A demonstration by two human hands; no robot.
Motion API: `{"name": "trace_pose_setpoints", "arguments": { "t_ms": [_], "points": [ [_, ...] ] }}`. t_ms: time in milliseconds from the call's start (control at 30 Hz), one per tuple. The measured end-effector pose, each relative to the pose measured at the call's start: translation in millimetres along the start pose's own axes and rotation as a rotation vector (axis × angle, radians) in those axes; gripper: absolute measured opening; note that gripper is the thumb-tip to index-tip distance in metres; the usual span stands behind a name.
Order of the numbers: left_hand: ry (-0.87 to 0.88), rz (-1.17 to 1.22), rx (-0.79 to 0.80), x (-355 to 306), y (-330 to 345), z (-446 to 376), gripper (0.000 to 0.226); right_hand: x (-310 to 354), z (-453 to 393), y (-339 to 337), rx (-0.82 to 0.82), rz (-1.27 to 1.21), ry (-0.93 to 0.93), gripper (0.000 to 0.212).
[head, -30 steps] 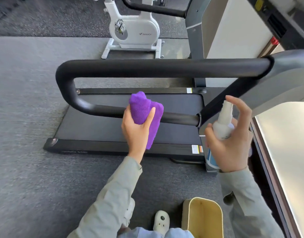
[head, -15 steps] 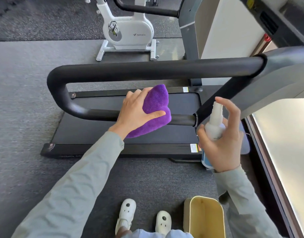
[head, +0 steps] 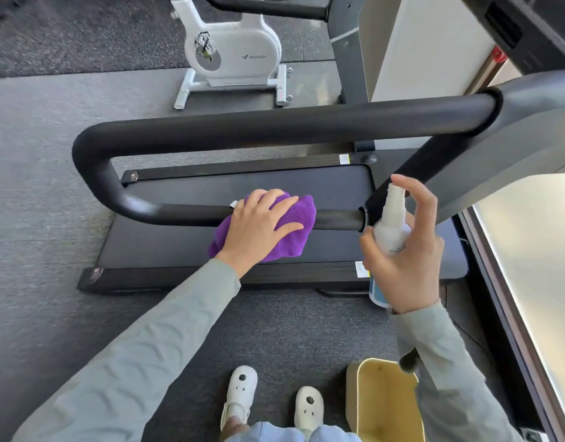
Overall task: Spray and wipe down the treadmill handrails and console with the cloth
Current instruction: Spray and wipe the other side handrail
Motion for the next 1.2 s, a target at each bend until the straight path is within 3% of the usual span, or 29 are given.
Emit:
{"name": "trace_pose_setpoints", "arguments": {
  "t_ms": [167,267,367,467,600,733,867,1200],
  "points": [
    [-0.152,-0.094,0.065,-5,6,-40,0.048,-8,4,-6,-0.018,0.031,-0.018,0.067],
    [-0.083,-0.079,0.040,-14,7,-49,0.040,-13,8,-13,-0.021,0.051,-0.011,0.067],
    [-0.006,-0.066,0.057,-11,7,-27,0.054,-18,11,-17,-0.019,0.051,0.011,0.068],
    [-0.037,-0.080,0.078,3,5,-12,0.072,-19,11,-15,-0.014,0.040,0.014,0.068],
    [-0.018,-0.102,0.040,-10,8,-22,0.066,-22,8,-14,-0.045,0.020,-0.001,0.066],
    [0.154,-0.130,0.185,-62,32,-51,0.074,-25,10,-17,-0.065,0.019,-0.007,0.064],
    [0.180,-0.124,0.296,-89,44,-69,0.082,-20,14,-17,-0.060,0.009,-0.011,0.064],
    [0.000,-0.122,0.154,27,-6,-7,0.081,-21,6,0,-0.043,0.039,0.023,0.067]
  ]
}}
Point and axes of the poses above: each hand's wrist, its own z-axis away from the middle knuckle, its own y-axis out of the palm, x = y × z, the point moved 5 cm from there along -z, towards the middle knuckle, and after that the axes turned 3 degrees about z, right-handed, at the moved point
